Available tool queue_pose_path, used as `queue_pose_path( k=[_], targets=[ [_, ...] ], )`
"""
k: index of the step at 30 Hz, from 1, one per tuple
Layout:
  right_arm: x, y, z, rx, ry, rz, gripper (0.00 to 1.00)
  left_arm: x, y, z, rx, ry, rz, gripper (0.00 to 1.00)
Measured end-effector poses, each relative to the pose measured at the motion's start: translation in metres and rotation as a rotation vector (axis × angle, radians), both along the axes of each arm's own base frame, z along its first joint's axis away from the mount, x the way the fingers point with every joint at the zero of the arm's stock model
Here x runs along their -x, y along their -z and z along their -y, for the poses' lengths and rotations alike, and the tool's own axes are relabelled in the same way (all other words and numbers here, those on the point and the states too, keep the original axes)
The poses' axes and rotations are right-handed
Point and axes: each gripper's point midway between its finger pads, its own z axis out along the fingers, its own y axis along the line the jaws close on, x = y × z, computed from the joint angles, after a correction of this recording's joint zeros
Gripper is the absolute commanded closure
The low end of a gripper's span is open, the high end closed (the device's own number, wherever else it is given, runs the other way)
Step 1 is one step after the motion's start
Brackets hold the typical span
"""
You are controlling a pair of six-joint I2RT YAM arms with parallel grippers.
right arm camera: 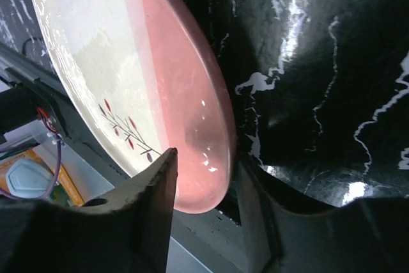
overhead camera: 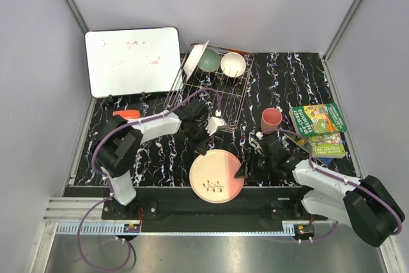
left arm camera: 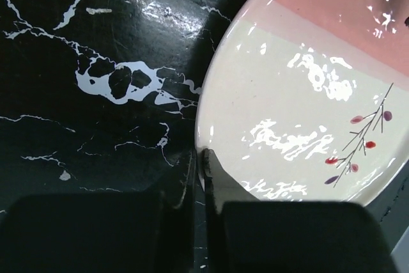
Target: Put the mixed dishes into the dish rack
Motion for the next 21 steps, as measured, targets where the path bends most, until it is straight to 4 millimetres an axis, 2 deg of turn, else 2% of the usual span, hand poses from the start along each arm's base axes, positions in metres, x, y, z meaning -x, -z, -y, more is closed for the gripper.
queue_pose_path(
  k=[3, 11, 15, 16, 17, 20, 21],
  targets=[
    [-0.001, -0.002, -0.002, -0.015, -0.009, 0.011, 0.48, 0.001, -0.010, 0.000, 0.001, 0.007, 0.000, 1.00],
    [-0.010, -0.009, -0.009, -0.048, -0.018, 0.064, 0.48, 0.007, -0.060, 0.012, 0.070, 0.047, 0.045, 1.00],
    [-0.011, -0.010, -0.011, -0.056, -0.028, 0.075, 0.53, 0.008, -0.061, 0.010, 0.065, 0.047, 0.044, 1.00],
    [-0.012, -0.009, -0.012, -0.058, -0.032, 0.077, 0.56, 0.008, -0.061, 0.009, 0.060, 0.046, 0.042, 1.00],
    [-0.012, -0.009, -0.012, -0.061, -0.038, 0.079, 0.72, 0.008, -0.061, 0.008, 0.058, 0.046, 0.040, 1.00],
    [-0.006, -0.011, -0.017, -0.098, -0.087, 0.077, 0.97, 0.006, -0.056, 0.002, 0.025, 0.044, 0.050, 1.00],
    [-0.001, -0.016, -0.021, -0.133, -0.118, 0.076, 1.00, 0.003, -0.052, -0.002, 0.005, 0.041, 0.054, 1.00]
  ],
)
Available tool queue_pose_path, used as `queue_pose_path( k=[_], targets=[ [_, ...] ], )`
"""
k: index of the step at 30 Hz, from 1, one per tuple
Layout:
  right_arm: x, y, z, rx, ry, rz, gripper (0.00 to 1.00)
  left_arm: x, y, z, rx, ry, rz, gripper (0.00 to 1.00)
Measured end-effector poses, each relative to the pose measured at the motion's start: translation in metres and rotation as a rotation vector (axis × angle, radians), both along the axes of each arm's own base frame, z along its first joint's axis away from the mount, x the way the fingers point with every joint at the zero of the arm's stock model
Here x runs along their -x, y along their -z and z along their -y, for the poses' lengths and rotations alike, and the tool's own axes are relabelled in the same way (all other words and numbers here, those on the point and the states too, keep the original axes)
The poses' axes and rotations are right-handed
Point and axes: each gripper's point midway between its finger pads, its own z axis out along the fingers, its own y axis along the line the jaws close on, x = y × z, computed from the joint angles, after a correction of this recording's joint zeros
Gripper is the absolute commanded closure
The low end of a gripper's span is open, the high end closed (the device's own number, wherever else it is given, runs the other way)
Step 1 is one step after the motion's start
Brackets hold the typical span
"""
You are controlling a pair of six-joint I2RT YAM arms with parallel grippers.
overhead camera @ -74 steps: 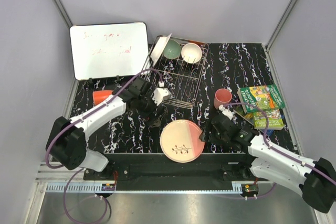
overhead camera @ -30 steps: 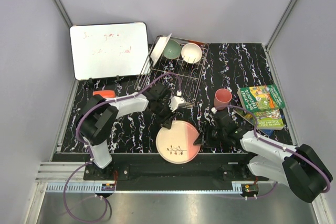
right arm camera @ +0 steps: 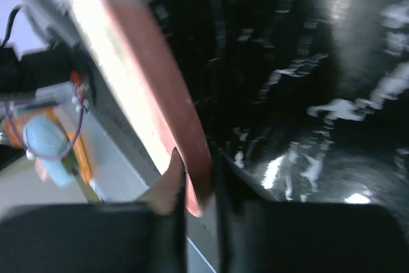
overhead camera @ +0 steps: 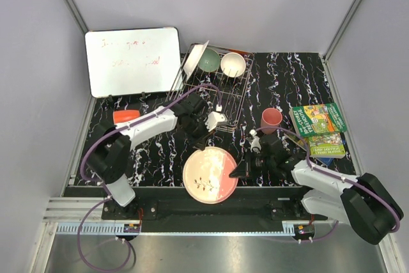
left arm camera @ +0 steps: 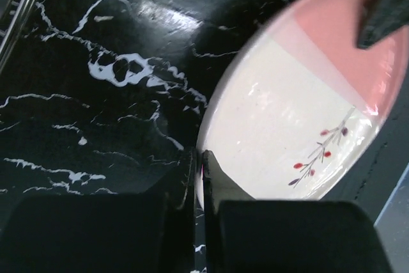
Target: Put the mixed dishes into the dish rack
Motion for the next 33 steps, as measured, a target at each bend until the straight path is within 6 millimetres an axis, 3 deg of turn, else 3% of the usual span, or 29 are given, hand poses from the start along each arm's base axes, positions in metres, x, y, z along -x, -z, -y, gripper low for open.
queue_pose_path(
  k=[5, 17, 21, 22, 25, 28, 33],
  targets=[
    [0.005, -0.008, -0.004, -0.052, -0.048, 0.046, 1.00, -0.010, 0.008, 0.004, -0.020, 0.005, 0.007, 1.00],
    [0.009, -0.023, 0.008, -0.094, 0.004, 0.145, 1.00, -0.015, -0.013, 0.025, 0.050, 0.031, 0.020, 1.00],
    [0.006, -0.024, 0.008, -0.089, 0.008, 0.163, 1.00, -0.017, -0.021, 0.026, 0.051, 0.017, 0.018, 0.49],
    [0.004, -0.026, 0.008, -0.086, 0.008, 0.171, 1.00, -0.017, -0.024, 0.028, 0.054, 0.016, 0.016, 0.44],
    [-0.002, -0.031, 0.010, -0.065, 0.017, 0.201, 1.00, -0.023, -0.050, 0.036, 0.092, -0.003, 0.018, 0.27],
    [-0.006, -0.041, 0.012, -0.035, 0.002, 0.247, 1.00, -0.036, -0.089, 0.039, 0.157, -0.032, 0.067, 0.23],
    [-0.012, -0.063, 0.014, -0.028, -0.020, 0.332, 1.00, -0.054, -0.168, 0.016, 0.259, -0.102, 0.190, 0.21]
  ],
)
